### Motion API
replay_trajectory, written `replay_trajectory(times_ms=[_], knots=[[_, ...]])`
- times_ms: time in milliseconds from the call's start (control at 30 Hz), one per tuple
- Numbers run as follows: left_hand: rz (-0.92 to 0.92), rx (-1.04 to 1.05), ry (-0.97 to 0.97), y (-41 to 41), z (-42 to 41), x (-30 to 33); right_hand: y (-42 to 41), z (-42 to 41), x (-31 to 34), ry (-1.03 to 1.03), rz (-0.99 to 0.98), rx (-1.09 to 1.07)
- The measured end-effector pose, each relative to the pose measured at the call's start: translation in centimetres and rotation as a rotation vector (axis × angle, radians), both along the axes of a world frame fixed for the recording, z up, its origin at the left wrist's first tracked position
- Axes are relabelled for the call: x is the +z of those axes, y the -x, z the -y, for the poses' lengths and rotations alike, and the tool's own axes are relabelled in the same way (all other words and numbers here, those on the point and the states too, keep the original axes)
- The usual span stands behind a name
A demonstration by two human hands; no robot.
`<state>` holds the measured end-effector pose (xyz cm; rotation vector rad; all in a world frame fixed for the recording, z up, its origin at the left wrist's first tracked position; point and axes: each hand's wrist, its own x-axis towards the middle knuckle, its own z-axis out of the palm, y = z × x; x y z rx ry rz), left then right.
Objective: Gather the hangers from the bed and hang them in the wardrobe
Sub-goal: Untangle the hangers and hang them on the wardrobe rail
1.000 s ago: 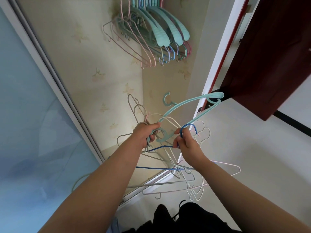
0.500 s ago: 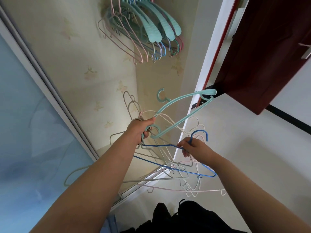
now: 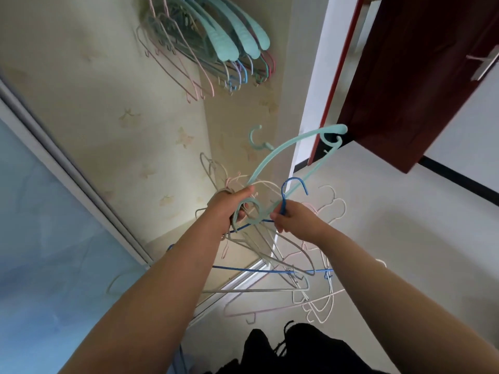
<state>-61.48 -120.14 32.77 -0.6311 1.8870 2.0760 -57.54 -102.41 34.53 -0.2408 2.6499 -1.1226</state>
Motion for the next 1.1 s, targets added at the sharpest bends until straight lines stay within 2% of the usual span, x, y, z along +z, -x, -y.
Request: replay_trajectory(times_ms=[233, 333, 433, 567, 667, 767, 833, 933, 1000, 1067, 1100], knots=[[0.031, 0.056, -0.157, -0.5, -0.8, -0.3, 0.7, 0.1, -0.4, -0.069, -0.191, -0.009], [0.061, 0.045, -0.186, -1.1, -1.4, 0.2, 1.4, 0.2, -0.3, -0.074, -0.205, 0.049], [0.094, 0.034, -0.220, -1.8, -1.6, -0.1, 1.9, 0.5, -0.5, -0.173, -0.191, 0.100], [0.121, -0.021, -0.183, -2.7, -1.4, -0.4, 1.8, 0.9, -1.3, -0.274, -0.178, 0.113], [0.109, -0.119, -0.084, -3.5, -1.5, -1.0, 1.8, 1.1, -0.9, -0.433, -0.159, 0.149], [0.111, -0.162, 0.011, -4.0, -0.9, -1.4, 1.8, 0.2, -1.2, -0.438, -0.094, 0.275], [0.115, -0.166, 0.020, -4.3, 0.0, -1.4, 1.4, -0.8, -2.2, -0.301, 0.008, 0.354], [0.101, -0.217, 0.090, -4.8, 1.1, -1.6, 0.2, -2.1, -2.3, -0.127, 0.200, 0.359], [0.092, -0.253, 0.156, -5.0, 1.6, -1.8, -0.7, -3.0, -1.5, -0.240, 0.279, 0.413], [0.084, -0.276, 0.229, -5.3, 1.9, -2.3, -1.7, -3.8, -0.7, -0.515, 0.357, 0.530], [0.077, -0.294, 0.277, -5.5, 2.0, -2.5, -2.2, -3.8, -0.2, -0.574, 0.447, 0.569]])
